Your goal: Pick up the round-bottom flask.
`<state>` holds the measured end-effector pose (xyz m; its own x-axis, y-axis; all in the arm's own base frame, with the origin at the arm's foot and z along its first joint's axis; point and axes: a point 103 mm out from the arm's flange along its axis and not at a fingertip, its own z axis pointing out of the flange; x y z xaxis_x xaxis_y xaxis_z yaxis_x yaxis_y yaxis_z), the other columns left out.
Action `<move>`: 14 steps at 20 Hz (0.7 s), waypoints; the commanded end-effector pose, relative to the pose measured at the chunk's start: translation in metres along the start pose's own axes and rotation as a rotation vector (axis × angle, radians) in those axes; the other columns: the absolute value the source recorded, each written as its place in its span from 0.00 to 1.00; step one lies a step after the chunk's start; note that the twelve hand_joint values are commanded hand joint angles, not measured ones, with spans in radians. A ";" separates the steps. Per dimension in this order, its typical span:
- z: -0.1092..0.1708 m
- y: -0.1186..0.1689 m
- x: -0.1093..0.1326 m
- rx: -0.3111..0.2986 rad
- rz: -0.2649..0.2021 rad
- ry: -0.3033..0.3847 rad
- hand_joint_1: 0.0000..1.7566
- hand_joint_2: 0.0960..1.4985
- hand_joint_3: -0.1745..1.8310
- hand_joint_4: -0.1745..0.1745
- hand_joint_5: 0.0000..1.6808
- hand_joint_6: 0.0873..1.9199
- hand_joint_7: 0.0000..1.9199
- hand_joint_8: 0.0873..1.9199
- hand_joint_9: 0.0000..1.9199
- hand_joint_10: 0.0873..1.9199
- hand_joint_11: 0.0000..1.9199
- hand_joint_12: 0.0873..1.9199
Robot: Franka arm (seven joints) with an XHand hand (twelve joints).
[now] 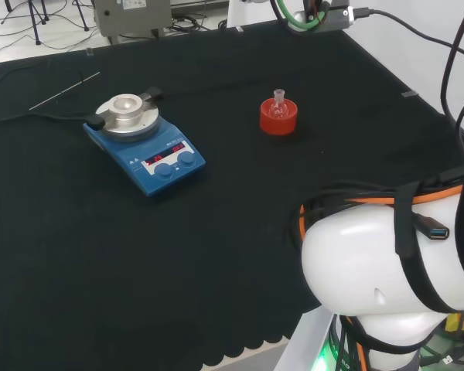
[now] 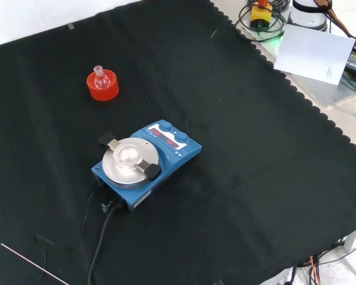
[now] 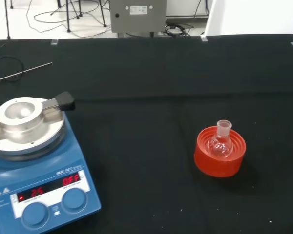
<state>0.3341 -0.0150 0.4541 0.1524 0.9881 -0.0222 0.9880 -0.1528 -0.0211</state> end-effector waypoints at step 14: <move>0.065 0.102 -0.054 0.059 0.135 0.074 0.30 0.70 0.22 0.41 0.17 0.00 0.04 0.27 0.11 0.34 0.00 0.61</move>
<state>0.3885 -0.0531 0.4081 0.2296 0.9732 0.0150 0.9706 -0.2278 -0.0782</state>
